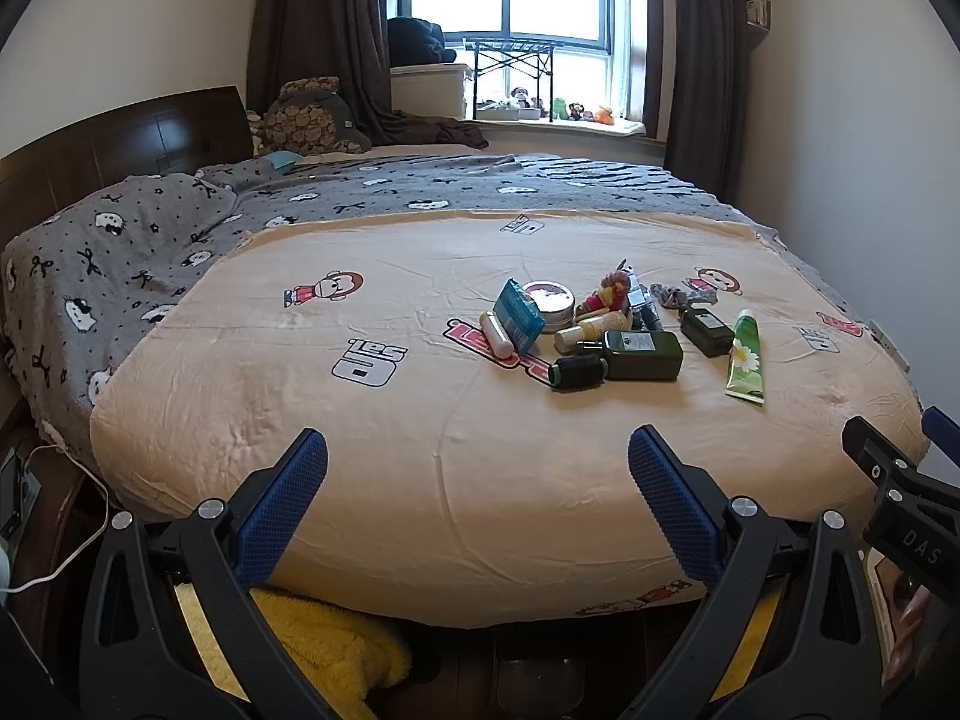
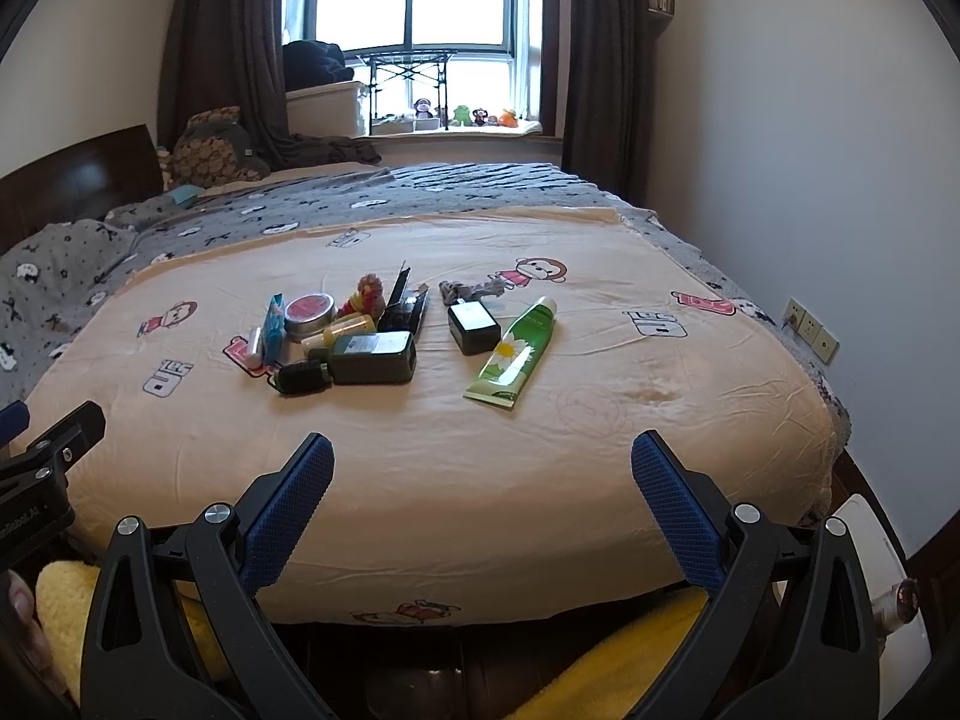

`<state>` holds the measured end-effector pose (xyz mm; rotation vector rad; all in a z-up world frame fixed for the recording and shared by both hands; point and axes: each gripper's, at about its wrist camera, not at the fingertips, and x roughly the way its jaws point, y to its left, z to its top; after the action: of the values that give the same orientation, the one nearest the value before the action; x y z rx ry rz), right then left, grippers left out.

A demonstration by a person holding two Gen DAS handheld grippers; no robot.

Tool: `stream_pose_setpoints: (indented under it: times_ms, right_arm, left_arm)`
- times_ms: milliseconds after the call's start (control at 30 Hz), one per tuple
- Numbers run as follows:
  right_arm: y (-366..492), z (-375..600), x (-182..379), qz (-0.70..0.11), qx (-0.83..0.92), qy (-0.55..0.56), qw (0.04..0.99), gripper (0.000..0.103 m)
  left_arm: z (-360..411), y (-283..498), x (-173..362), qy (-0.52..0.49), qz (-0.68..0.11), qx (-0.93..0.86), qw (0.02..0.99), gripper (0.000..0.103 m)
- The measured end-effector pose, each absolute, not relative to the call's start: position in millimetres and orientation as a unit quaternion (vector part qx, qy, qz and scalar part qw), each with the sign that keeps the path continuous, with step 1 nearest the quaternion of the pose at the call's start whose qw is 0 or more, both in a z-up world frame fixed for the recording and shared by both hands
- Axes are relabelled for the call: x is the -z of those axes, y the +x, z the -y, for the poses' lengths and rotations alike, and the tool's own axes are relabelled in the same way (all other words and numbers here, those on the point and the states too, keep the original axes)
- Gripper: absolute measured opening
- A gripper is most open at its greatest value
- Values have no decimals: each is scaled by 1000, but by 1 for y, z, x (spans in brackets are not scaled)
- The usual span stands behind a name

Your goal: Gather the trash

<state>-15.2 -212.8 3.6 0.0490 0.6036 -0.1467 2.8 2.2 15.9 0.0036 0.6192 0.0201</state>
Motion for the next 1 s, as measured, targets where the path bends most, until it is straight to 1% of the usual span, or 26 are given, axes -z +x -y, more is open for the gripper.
stream_pose_setpoints:
  times_ms: [433,633,800,1000]
  right_arm:
    - [-13,214,-2,-297,72,28,952,100]
    - [-13,217,1,-292,64,37,954,100]
    - [-9,216,10,-283,67,22,956,100]
    - [6,232,26,-294,60,71,951,100]
  left_arm:
    - [-1,6,-17,1,-304,-11,953,95]
    - [-4,9,-11,0,-309,-3,951,95]
    - [-3,17,-1,7,-314,4,949,95]
    - [-3,31,14,6,-321,21,947,95]
